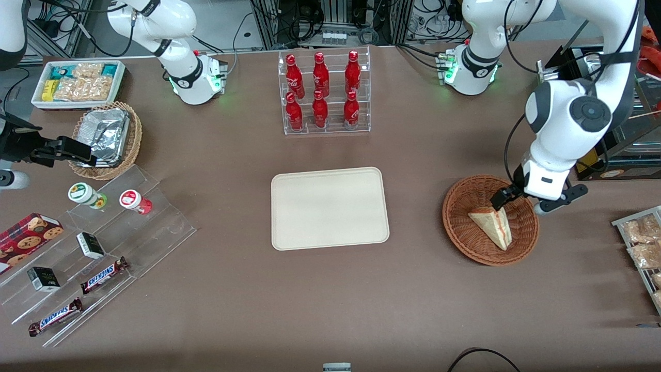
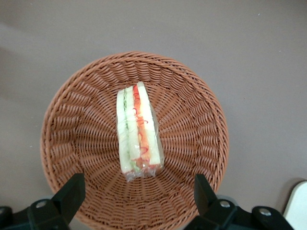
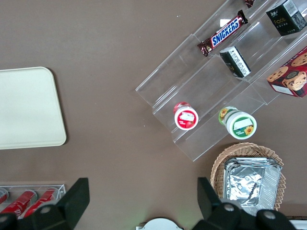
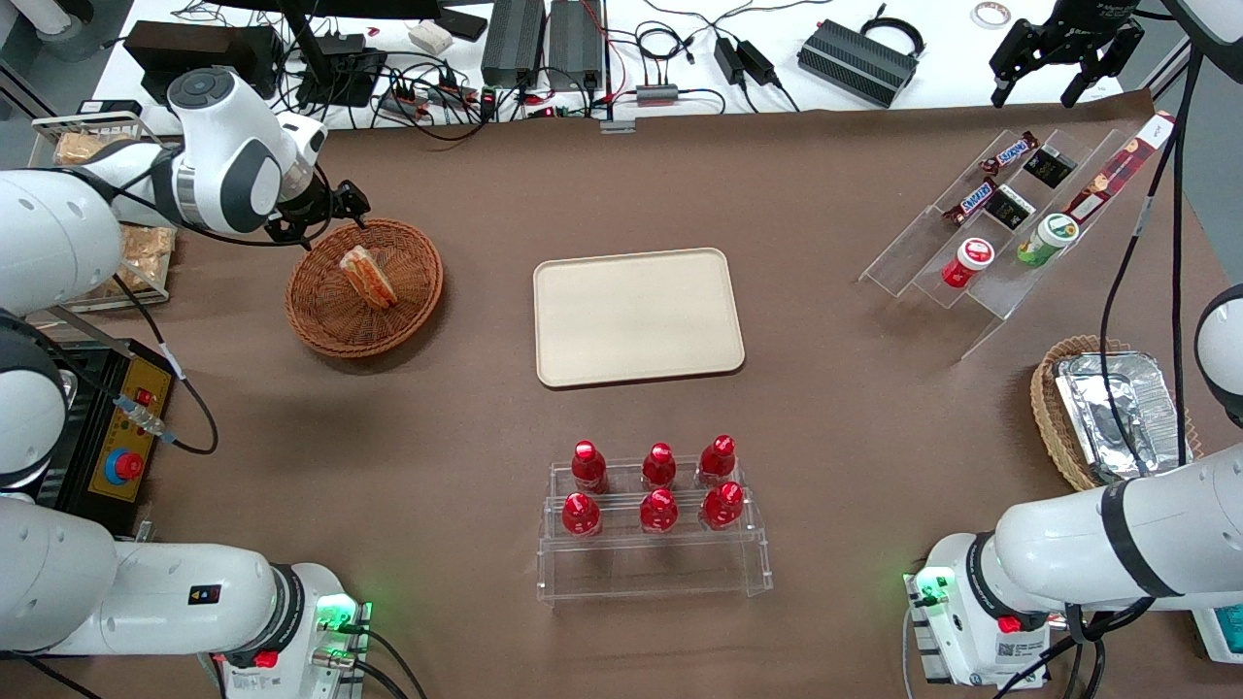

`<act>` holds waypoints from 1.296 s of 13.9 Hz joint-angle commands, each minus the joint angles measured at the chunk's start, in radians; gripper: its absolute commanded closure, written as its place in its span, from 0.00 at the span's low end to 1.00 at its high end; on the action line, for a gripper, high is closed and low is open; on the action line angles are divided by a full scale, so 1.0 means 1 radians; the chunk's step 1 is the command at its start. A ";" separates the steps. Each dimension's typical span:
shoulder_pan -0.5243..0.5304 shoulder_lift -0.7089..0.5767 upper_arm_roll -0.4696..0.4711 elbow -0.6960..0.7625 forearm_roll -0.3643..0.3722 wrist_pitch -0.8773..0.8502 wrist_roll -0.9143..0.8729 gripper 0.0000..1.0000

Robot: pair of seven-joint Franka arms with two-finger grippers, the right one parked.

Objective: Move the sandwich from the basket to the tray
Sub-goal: 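Close the left gripper on the wrapped sandwich's crust edge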

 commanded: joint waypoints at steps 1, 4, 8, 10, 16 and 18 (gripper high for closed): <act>-0.005 0.060 0.001 0.004 0.018 0.052 -0.033 0.00; -0.004 0.116 0.006 0.002 0.020 0.094 -0.033 0.00; -0.002 0.171 0.010 0.002 0.021 0.144 -0.033 0.00; -0.002 0.196 0.018 0.002 0.020 0.162 -0.033 0.00; -0.002 0.193 0.037 0.011 0.021 0.159 -0.032 1.00; -0.004 0.182 0.032 0.013 0.023 0.156 -0.061 1.00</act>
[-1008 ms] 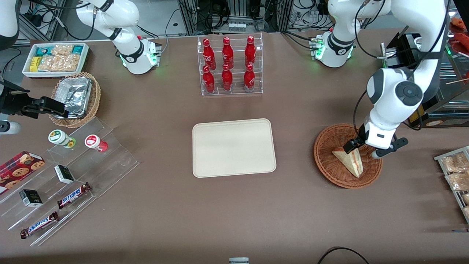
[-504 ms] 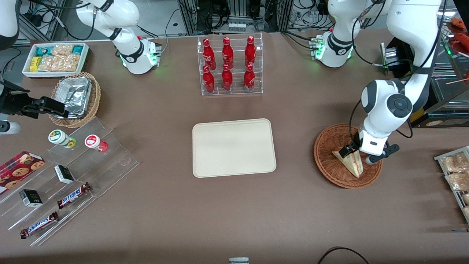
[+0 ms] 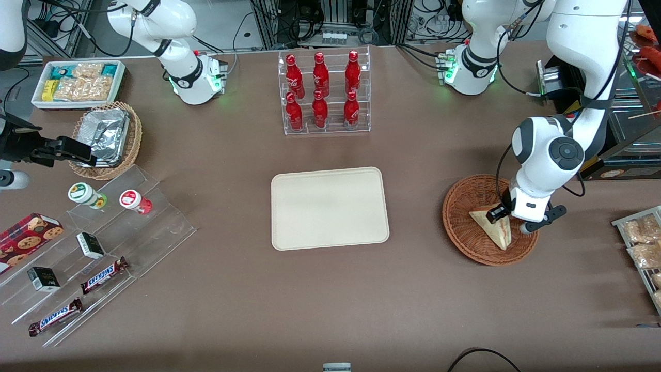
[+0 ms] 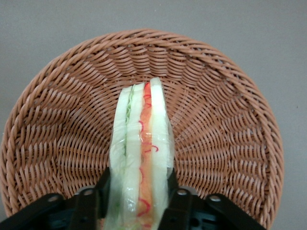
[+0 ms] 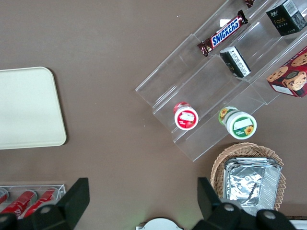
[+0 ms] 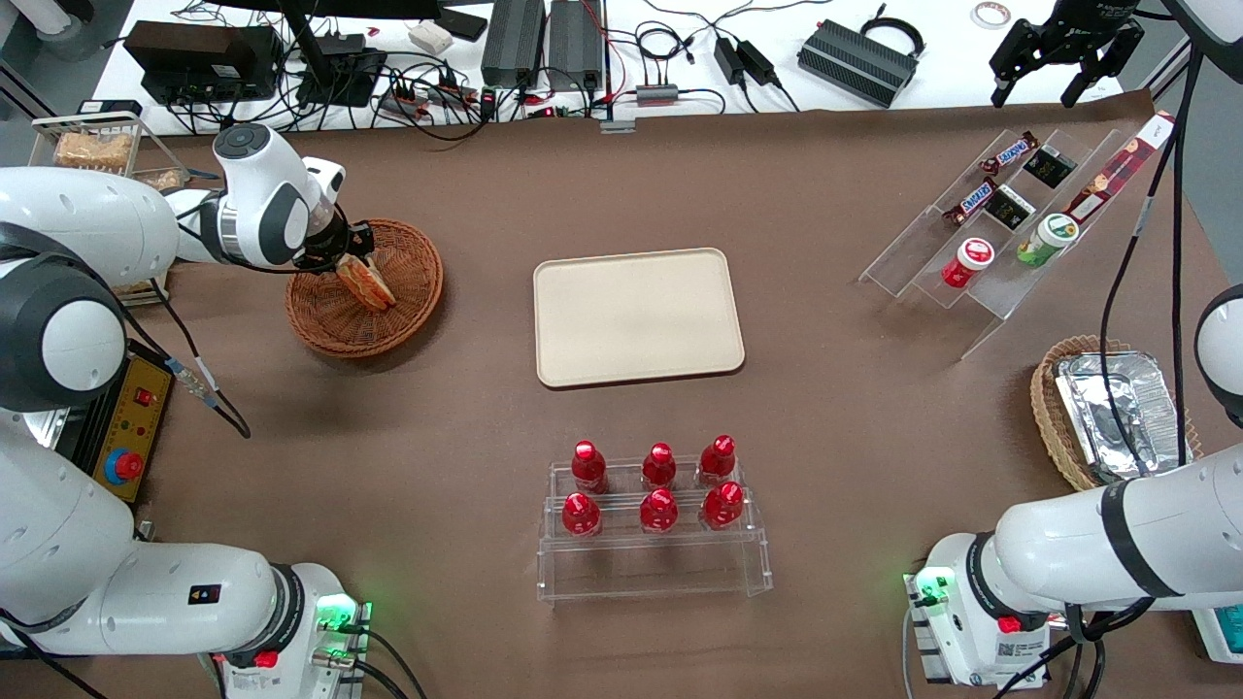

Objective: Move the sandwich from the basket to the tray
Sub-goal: 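Close the left gripper on the wrapped sandwich's crust edge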

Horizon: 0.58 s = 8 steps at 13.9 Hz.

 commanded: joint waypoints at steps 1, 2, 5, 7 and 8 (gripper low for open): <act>-0.008 -0.019 -0.004 0.003 0.024 0.001 -0.052 1.00; -0.020 -0.033 -0.004 0.003 0.024 -0.003 -0.052 1.00; -0.032 -0.086 -0.003 0.040 0.026 -0.112 -0.052 1.00; -0.067 -0.116 -0.004 0.135 0.030 -0.286 -0.052 1.00; -0.092 -0.120 -0.006 0.208 0.058 -0.400 -0.054 1.00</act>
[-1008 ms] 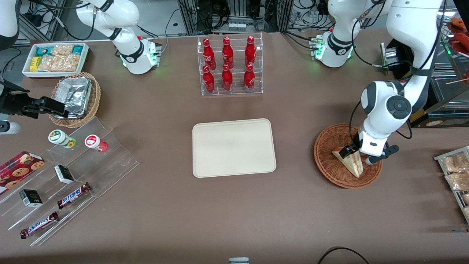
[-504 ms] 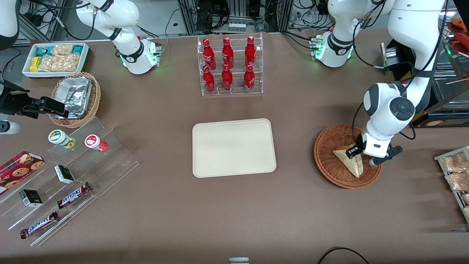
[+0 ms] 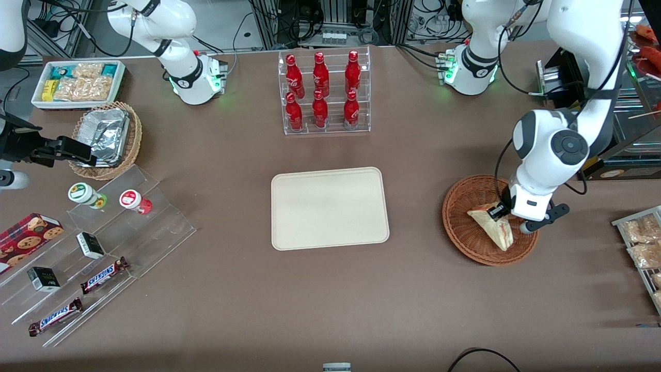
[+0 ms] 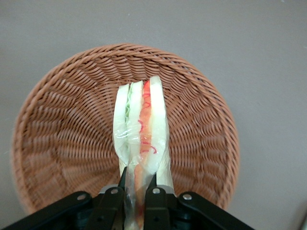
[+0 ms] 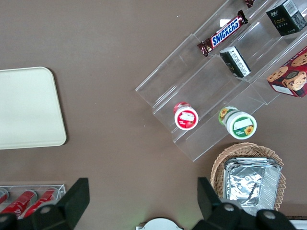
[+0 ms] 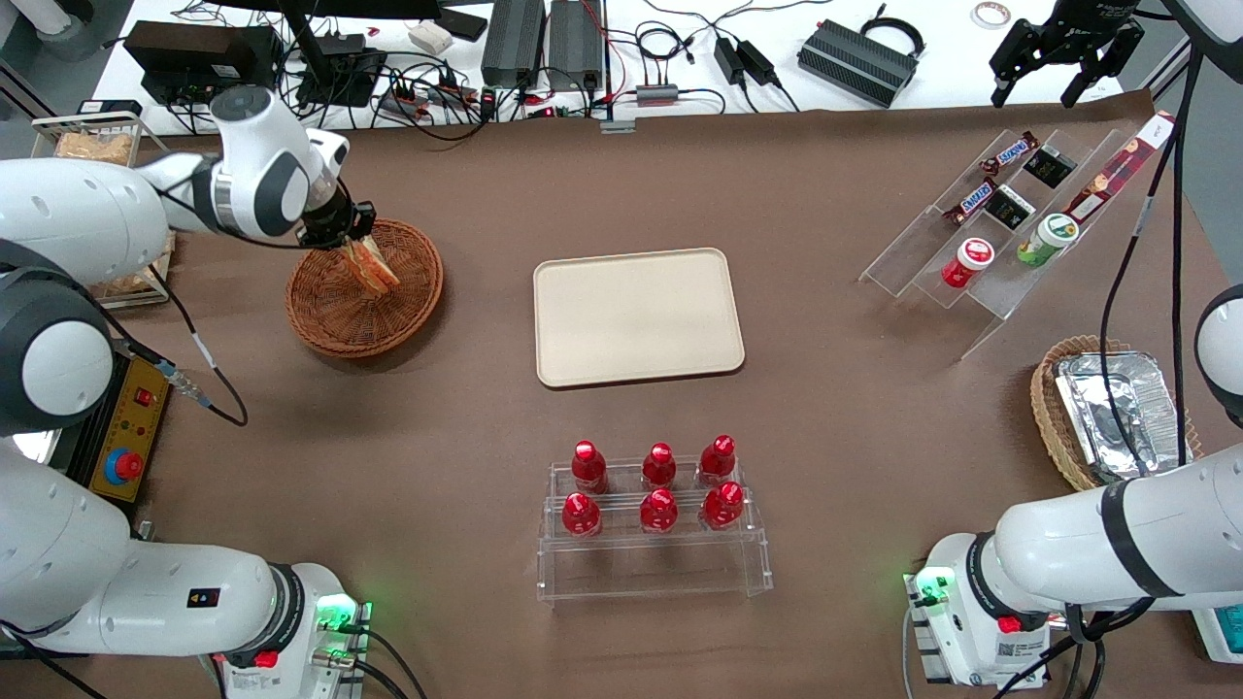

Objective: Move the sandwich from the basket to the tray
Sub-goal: 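Lift the sandwich and carry it with the left gripper over the tray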

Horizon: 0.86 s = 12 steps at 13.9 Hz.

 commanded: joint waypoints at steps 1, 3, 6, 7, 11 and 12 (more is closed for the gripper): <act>-0.074 -0.029 0.001 0.168 0.060 -0.256 -0.035 1.00; -0.157 -0.013 0.000 0.285 0.062 -0.392 -0.058 1.00; -0.326 0.035 0.000 0.382 0.062 -0.427 -0.179 1.00; -0.372 0.053 0.000 0.405 0.062 -0.427 -0.213 1.00; -0.530 0.153 -0.002 0.500 0.051 -0.418 -0.264 1.00; -0.561 0.194 -0.002 0.532 0.051 -0.417 -0.294 1.00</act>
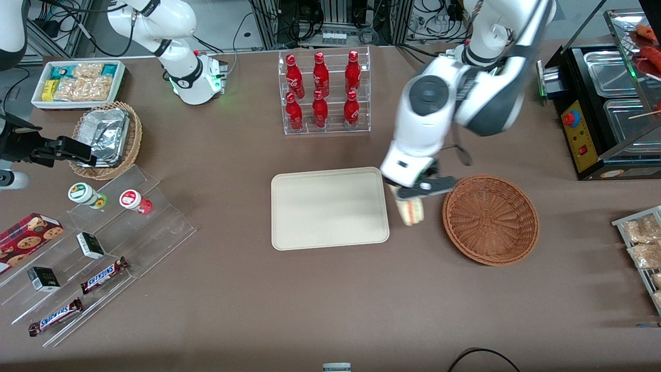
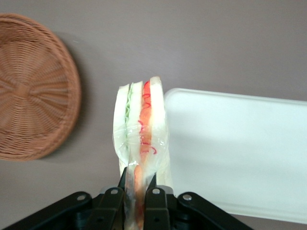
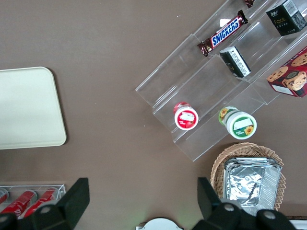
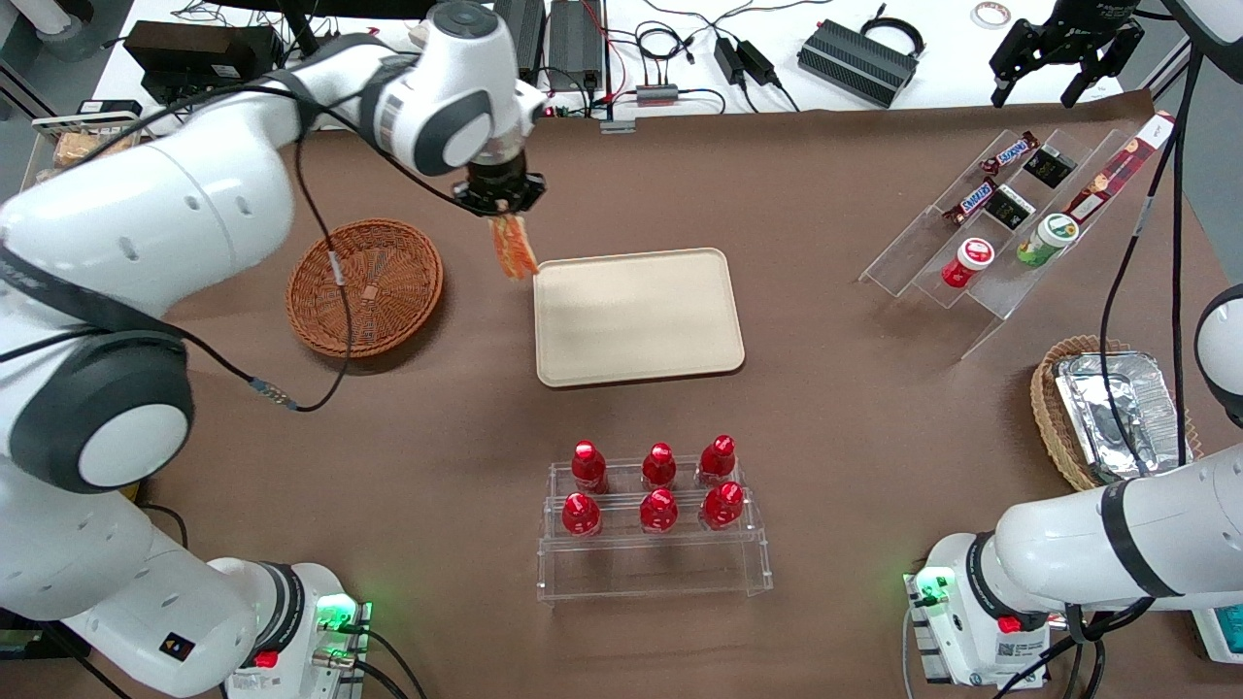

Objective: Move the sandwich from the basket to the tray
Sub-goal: 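Lift the sandwich and carry it with the left gripper over the tray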

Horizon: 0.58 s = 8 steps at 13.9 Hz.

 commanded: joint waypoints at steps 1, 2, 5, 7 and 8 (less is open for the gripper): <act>-0.083 0.130 0.013 0.137 0.012 -0.016 -0.060 1.00; -0.112 0.181 0.013 0.181 0.010 -0.016 -0.073 1.00; -0.184 0.329 0.013 0.310 0.012 -0.004 -0.105 1.00; -0.210 0.399 0.014 0.359 0.012 0.014 -0.107 1.00; -0.218 0.416 0.013 0.356 0.012 0.039 -0.105 1.00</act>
